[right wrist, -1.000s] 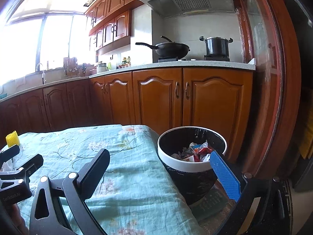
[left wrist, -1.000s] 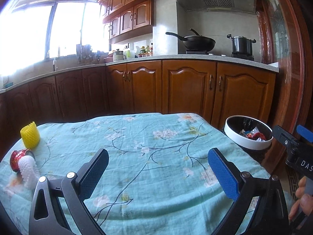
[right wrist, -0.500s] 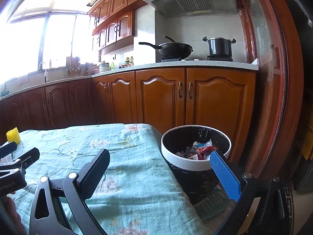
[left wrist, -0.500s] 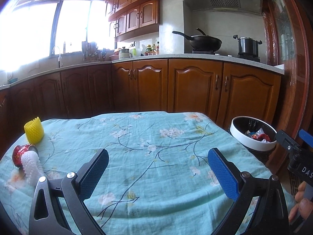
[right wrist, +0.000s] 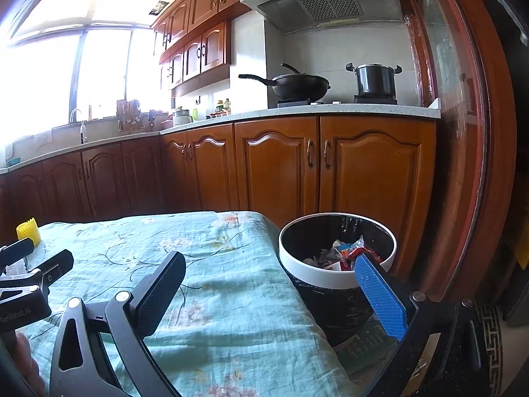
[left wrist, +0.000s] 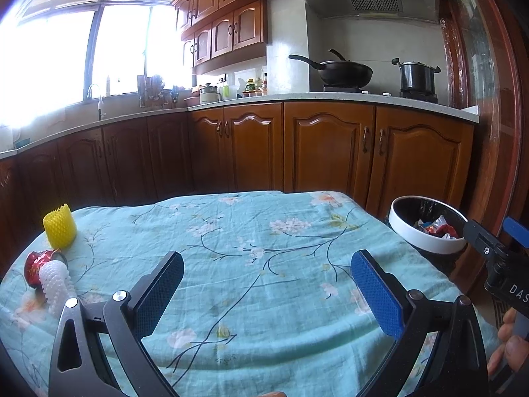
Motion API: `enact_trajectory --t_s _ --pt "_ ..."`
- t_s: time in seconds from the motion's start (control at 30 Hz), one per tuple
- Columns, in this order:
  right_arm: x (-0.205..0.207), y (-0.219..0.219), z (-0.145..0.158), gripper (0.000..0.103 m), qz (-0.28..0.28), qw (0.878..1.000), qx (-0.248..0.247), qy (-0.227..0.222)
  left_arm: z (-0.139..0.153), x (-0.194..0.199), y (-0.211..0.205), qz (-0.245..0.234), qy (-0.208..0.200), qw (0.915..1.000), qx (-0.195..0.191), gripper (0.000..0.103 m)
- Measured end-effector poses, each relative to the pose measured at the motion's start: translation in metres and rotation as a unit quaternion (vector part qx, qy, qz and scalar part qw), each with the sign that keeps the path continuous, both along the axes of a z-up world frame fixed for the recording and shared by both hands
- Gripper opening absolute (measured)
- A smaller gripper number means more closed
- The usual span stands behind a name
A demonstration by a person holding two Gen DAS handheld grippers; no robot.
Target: Collect trash
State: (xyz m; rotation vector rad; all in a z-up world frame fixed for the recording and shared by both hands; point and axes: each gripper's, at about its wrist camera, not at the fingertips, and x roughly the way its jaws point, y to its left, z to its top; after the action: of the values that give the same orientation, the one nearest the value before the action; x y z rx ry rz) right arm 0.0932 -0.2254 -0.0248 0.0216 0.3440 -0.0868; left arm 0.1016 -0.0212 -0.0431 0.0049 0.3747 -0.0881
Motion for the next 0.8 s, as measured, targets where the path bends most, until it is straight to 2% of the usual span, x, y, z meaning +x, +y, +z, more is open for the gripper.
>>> enact_trajectory --t_s 0.8 --pt "-0.0018 -0.0009 0.0006 0.103 0.003 1.000 0.009 0.000 -0.0015 0.0030 0.0027 -0.004 -0.006 1.0000 0.005 0.102"
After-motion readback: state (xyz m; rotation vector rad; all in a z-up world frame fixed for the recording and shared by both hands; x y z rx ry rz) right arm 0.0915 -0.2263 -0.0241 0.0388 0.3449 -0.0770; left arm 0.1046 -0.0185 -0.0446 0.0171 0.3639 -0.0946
